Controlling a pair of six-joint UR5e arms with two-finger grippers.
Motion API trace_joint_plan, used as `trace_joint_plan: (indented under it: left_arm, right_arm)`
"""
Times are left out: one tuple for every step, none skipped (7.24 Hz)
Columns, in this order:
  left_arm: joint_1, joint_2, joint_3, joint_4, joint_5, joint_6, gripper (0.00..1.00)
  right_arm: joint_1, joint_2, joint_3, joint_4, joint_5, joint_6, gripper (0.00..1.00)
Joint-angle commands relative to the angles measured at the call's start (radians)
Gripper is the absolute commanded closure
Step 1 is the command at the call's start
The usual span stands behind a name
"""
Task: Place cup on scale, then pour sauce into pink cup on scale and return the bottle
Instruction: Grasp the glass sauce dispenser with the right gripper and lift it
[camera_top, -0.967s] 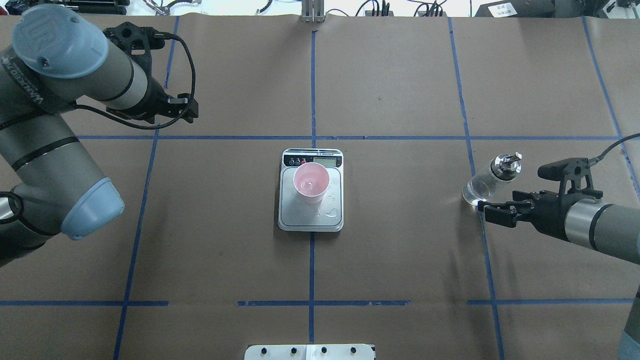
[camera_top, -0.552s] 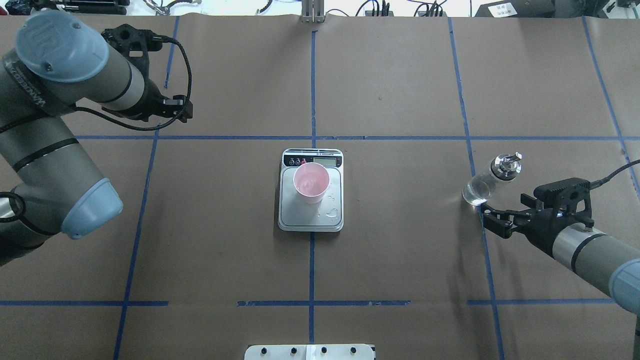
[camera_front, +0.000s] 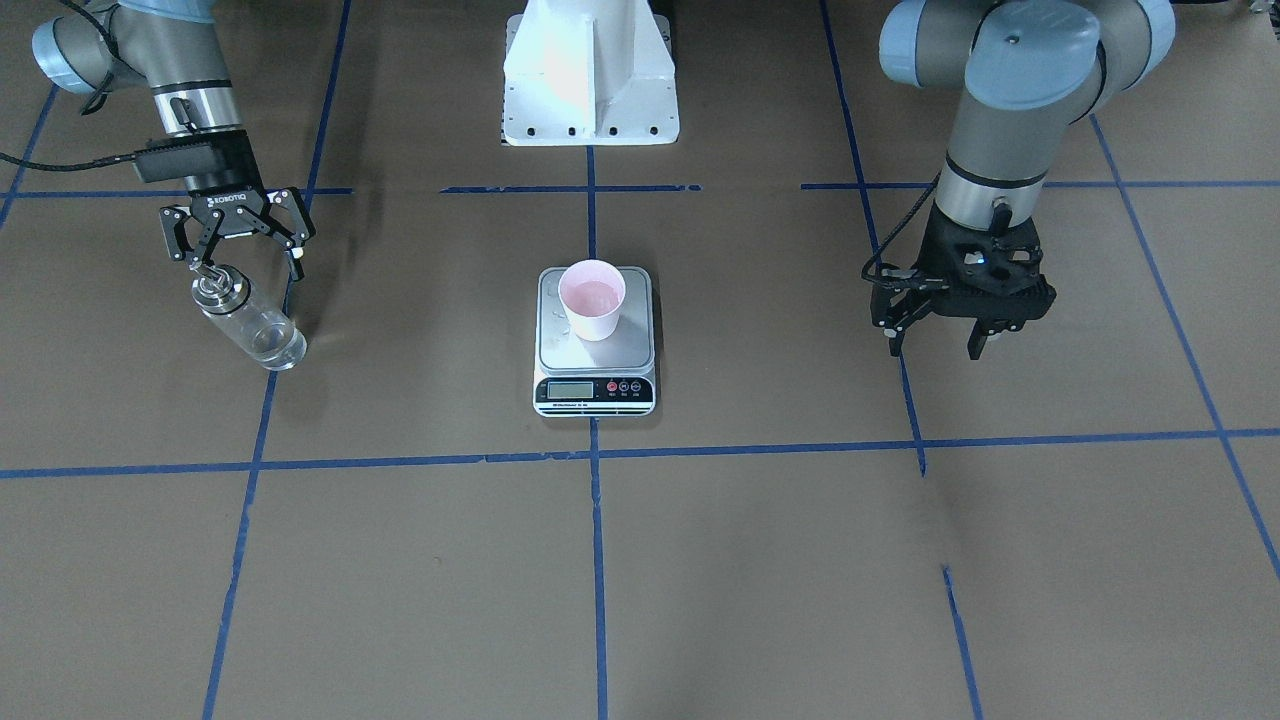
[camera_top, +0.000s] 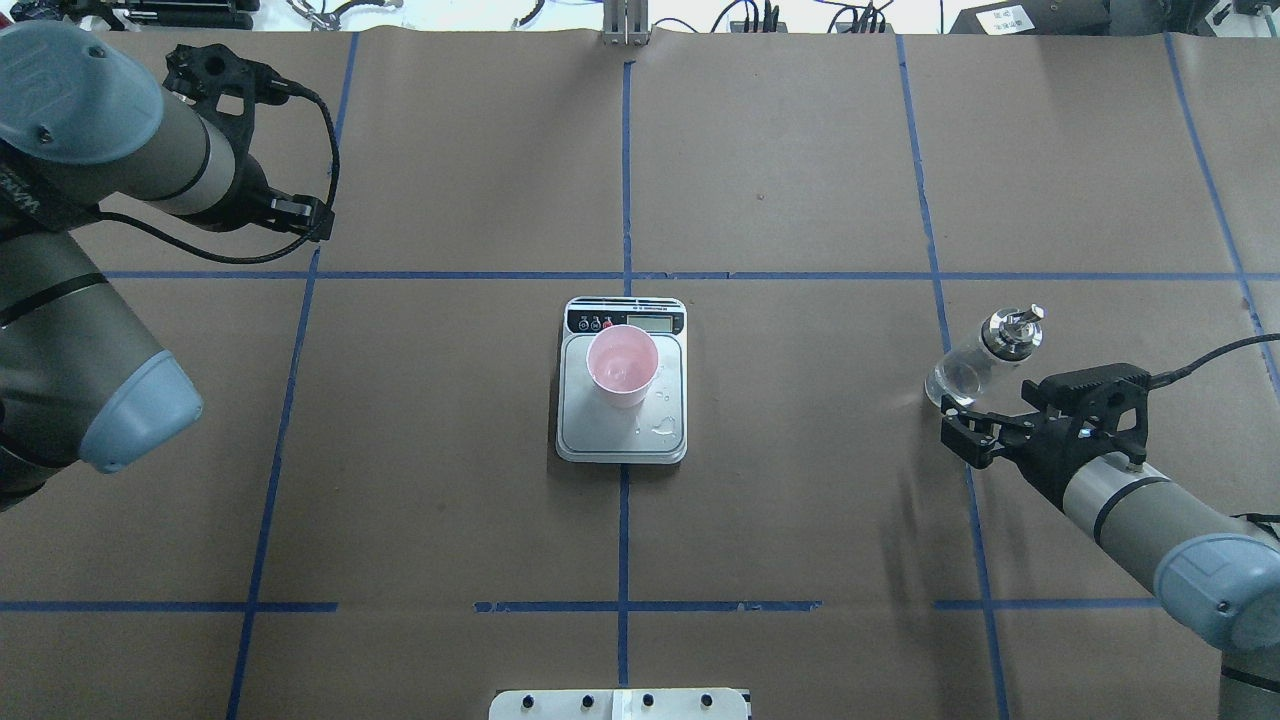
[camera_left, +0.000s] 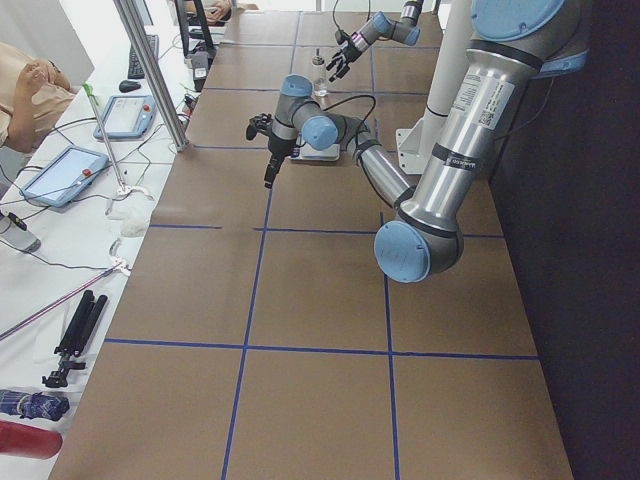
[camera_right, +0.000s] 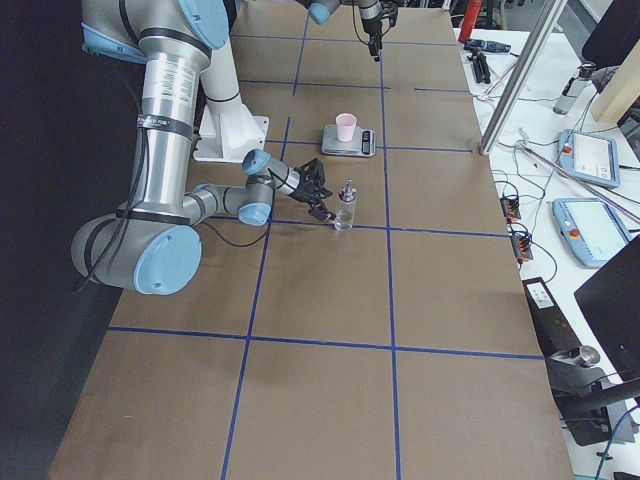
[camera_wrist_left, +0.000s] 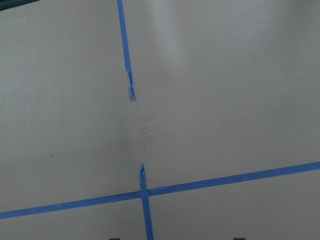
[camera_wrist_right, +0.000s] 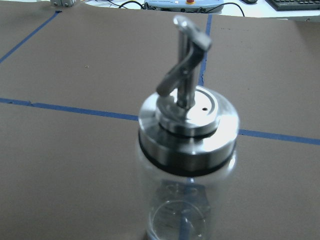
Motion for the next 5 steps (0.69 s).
trace_joint_plan:
  left_arm:
    - [-0.002,0.004,-0.003,0.000,0.001,0.004,0.16]
    - [-0.002,0.004,-0.008,0.000,0.001,0.004,0.16]
    - [-0.002,0.004,-0.008,0.000,0.001,0.001,0.16]
    - [-0.002,0.002,-0.008,0.000,0.001,-0.001,0.16]
    - [-0.002,0.002,-0.008,0.000,0.001,-0.005,0.16]
  right_arm:
    - [0.001,0.019,-0.038,0.002,-0.008,0.002,0.00]
    - [0.001,0.021,-0.048,0.000,-0.024,0.002,0.00]
    - [0.009,0.021,-0.048,0.000,-0.024,0.000,0.00]
    - [0.023,0.024,-0.057,0.000,-0.024,0.000,0.00]
    - [0.043,0.074,-0.093,0.002,-0.025,0.000,0.00]
